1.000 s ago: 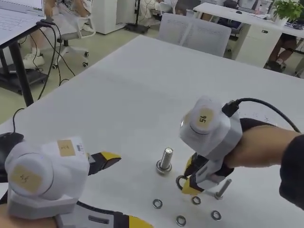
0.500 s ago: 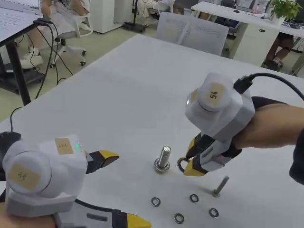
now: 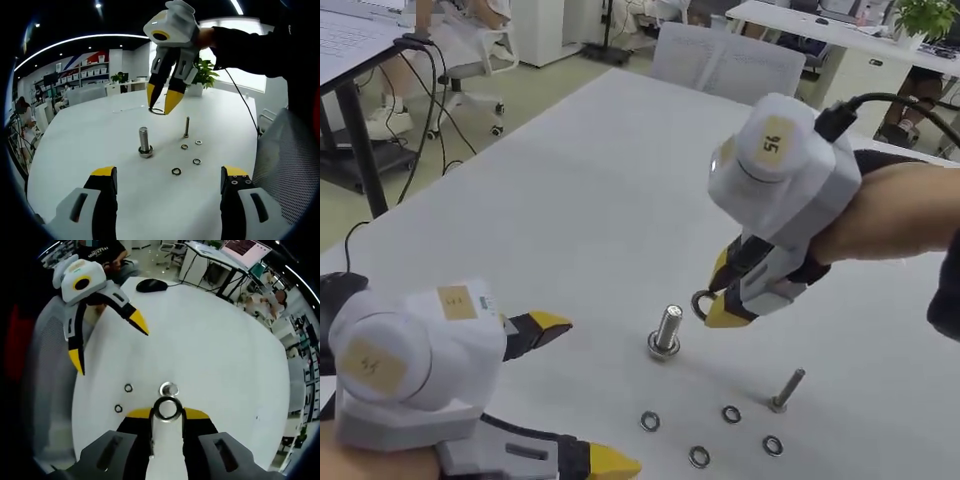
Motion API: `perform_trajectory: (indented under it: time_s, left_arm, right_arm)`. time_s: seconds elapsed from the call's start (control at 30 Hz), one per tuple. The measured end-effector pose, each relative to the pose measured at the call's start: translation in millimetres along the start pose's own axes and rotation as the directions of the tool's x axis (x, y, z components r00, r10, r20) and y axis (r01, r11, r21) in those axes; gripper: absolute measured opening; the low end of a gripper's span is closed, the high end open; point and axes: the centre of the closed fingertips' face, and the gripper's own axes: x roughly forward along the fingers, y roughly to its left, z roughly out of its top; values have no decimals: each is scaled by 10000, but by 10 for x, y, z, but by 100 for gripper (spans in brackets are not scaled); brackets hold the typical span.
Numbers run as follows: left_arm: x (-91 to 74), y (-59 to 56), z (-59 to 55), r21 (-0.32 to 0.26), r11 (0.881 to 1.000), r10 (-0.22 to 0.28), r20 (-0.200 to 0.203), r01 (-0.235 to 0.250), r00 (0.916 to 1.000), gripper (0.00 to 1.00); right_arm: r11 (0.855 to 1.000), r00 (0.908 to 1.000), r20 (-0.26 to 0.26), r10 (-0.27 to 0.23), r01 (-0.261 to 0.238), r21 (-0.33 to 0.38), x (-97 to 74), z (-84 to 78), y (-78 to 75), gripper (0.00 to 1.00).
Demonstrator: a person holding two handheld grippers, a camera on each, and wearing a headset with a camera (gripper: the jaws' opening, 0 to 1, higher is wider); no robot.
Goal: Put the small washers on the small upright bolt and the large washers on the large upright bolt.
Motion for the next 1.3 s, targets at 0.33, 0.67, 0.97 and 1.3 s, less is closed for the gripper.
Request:
perform_trajectory:
  time_s: [0.33, 0.67, 0.97, 1.3]
  left_arm:
    - [-3, 1, -8, -46, 10000, 16, 48, -16, 10000, 85]
    - [-10, 2, -30, -70, 10000, 2, 27, -2, 10000, 85]
    - [-13, 11, -42, -96, 10000, 8, 1, -8, 10000, 85]
    - [-3, 20, -65, -139, 9999, -19, -70, 18, 10000, 84]
  right_arm:
    - [9997, 10000, -47, 46, -47, -259, 23, 92, -90, 23]
    - [9981, 9991, -246, 333, -345, -519, 107, 167, -96, 23]
    - [9957, 9961, -520, 709, -738, -563, 257, 157, -82, 23]
    - [9929, 9917, -710, 1076, -1108, -437, 400, 131, -86, 23]
